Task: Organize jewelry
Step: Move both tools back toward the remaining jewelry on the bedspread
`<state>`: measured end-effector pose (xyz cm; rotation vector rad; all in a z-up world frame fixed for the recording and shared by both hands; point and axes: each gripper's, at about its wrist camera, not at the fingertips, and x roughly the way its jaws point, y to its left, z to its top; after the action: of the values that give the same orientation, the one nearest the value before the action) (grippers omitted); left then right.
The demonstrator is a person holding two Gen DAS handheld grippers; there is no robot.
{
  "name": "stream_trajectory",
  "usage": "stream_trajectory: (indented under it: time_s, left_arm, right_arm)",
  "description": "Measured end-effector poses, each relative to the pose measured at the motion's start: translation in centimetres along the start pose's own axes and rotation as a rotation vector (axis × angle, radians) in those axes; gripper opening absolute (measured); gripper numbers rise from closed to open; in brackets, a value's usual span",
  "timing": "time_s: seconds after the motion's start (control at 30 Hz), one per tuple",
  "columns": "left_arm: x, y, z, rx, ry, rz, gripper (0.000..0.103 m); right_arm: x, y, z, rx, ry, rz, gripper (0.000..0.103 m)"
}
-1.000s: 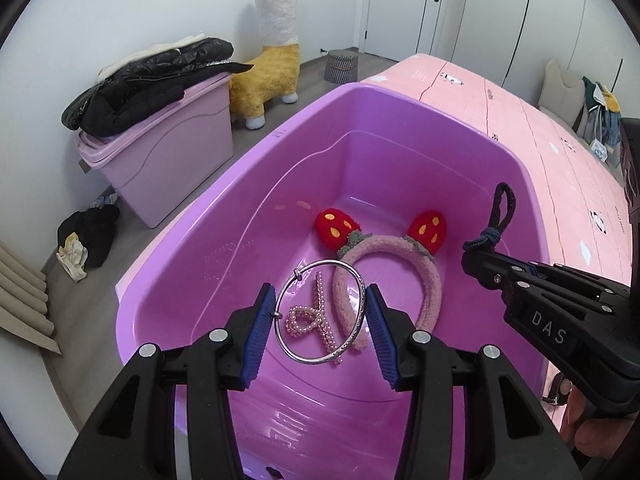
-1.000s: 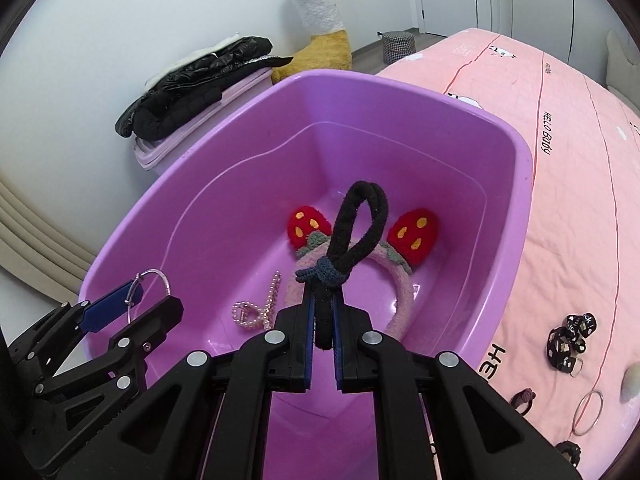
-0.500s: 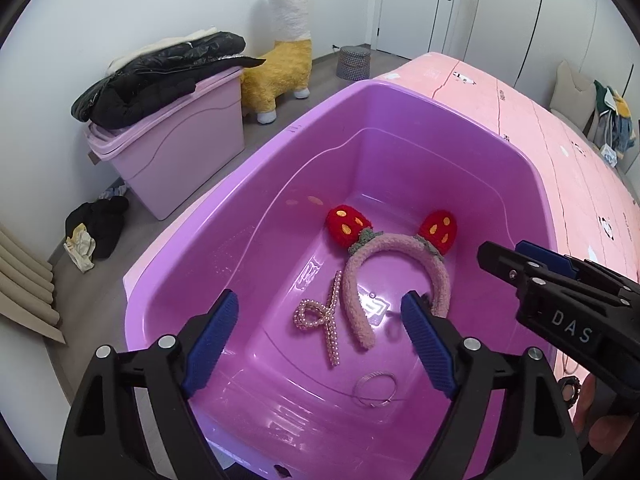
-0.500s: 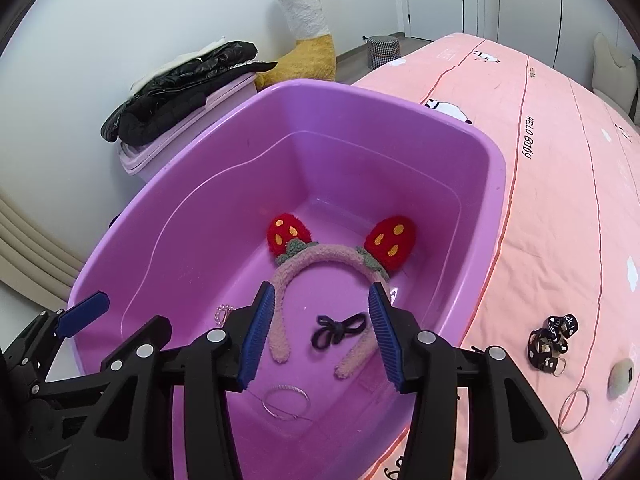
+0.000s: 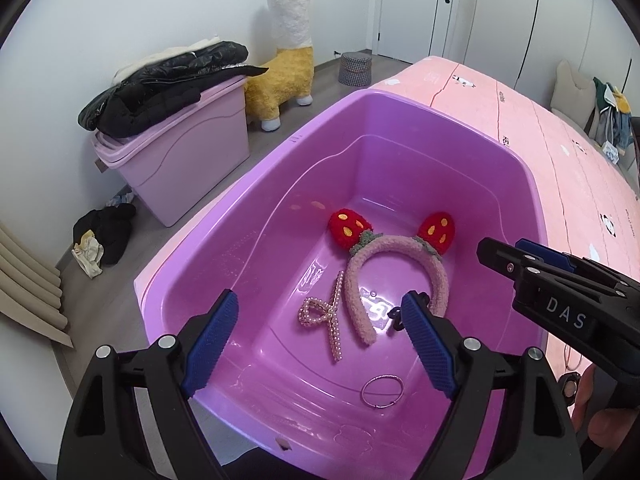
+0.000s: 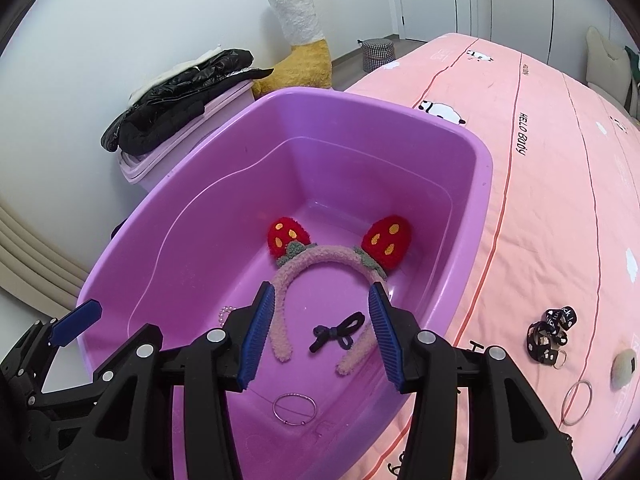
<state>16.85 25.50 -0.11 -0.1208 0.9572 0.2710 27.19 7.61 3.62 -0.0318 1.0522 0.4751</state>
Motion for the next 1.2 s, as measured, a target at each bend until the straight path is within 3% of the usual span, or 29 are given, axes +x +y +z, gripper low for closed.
stream_trajectory:
  time_s: [0.3,0.53,0.83,1.2]
  left_arm:
    - [-2.4,-0.6,-0.7,0.001,-0.027,-0.001,0.086]
    - [-4.7,-2.2,-2.2,0.029,-0.052,-0.024,0.087]
    - [-7.0,-6.8,-5.2,0.127,-0.06,-0.097,0.09]
    - [-8.3,-13.2,-9.3,0.217,-0.046,-0.214,0.094]
  right_arm:
    - [-2.7,-0.9,-1.5,0.028,-0.031,0.001,0.047]
    - [-6.5,-3.8,-5.4,0.104,-0.076,-0.015,0.05]
    - [-11.5,-10.4,-14.5,0.248,-0.09,-0.077,0.052]
    - [-17.7,-19.7,-25.9,0.418,-0.098,-0.248,0.054]
